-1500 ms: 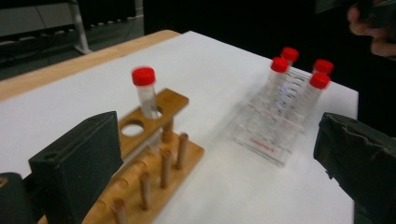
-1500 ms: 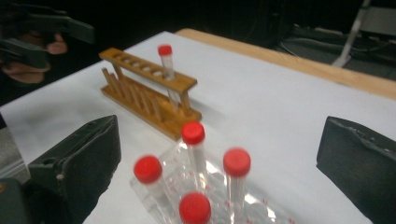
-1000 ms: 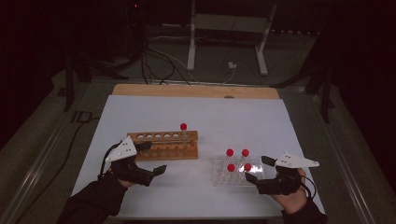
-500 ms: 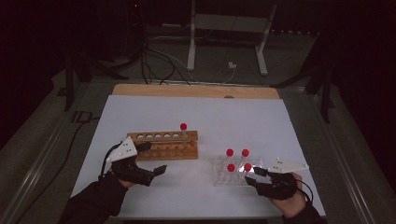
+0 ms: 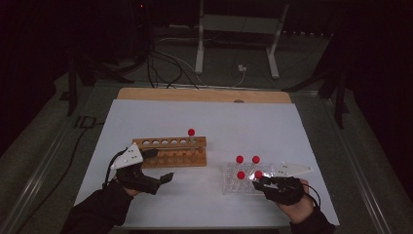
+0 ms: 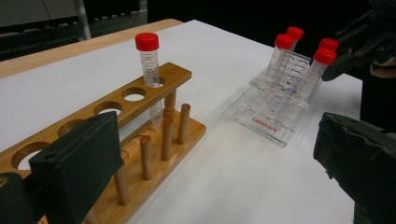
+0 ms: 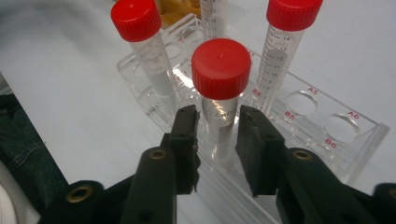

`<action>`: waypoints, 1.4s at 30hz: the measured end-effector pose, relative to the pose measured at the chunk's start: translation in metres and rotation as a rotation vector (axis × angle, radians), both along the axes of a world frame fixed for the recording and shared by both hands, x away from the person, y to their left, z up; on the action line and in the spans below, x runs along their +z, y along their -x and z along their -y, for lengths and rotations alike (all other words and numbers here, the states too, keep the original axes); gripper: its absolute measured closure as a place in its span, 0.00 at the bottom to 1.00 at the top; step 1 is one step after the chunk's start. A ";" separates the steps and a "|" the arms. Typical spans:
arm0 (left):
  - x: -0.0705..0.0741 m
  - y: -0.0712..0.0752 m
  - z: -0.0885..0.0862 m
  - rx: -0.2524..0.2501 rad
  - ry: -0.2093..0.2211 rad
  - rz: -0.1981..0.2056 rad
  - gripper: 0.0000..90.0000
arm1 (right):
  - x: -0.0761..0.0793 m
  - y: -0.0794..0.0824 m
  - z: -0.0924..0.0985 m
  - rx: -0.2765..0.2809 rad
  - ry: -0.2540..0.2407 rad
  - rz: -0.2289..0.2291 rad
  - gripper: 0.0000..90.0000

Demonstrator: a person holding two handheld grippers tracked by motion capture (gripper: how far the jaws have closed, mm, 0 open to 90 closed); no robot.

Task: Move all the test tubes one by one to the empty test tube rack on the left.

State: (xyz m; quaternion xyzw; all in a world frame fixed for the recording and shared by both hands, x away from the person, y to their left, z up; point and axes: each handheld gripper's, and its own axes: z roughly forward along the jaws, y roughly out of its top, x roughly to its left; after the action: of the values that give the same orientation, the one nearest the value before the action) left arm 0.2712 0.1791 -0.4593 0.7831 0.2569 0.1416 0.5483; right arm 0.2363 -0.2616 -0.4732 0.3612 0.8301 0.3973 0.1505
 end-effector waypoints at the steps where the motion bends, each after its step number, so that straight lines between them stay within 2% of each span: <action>1: 0.000 0.000 0.000 -0.002 0.001 -0.001 0.02 | 0.000 -0.001 0.000 0.001 -0.001 0.001 0.79; 13: 0.000 0.000 0.000 -0.004 -0.001 -0.003 0.02 | 0.002 -0.001 -0.002 -0.003 0.018 0.009 0.83; 16: 0.000 0.000 -0.001 -0.006 0.000 -0.004 0.02 | 0.004 0.000 0.000 -0.005 0.003 0.012 0.83; 19: 0.000 0.000 0.000 -0.006 0.001 -0.005 0.02 | 0.009 0.000 0.002 -0.006 -0.020 0.015 0.83; 33: 0.001 0.000 -0.001 -0.009 0.002 -0.009 0.02 | 0.032 0.002 0.007 -0.009 -0.053 0.033 0.84; 42: 0.001 0.000 0.000 -0.015 0.003 -0.013 0.02 | 0.057 -0.004 0.005 0.001 -0.063 0.077 0.84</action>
State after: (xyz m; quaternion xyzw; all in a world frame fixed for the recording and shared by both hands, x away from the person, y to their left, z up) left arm 0.2715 0.1791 -0.4581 0.7852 0.2548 0.1319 0.5488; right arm 0.2399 -0.2670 -0.4166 0.3496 0.8110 0.4369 0.1707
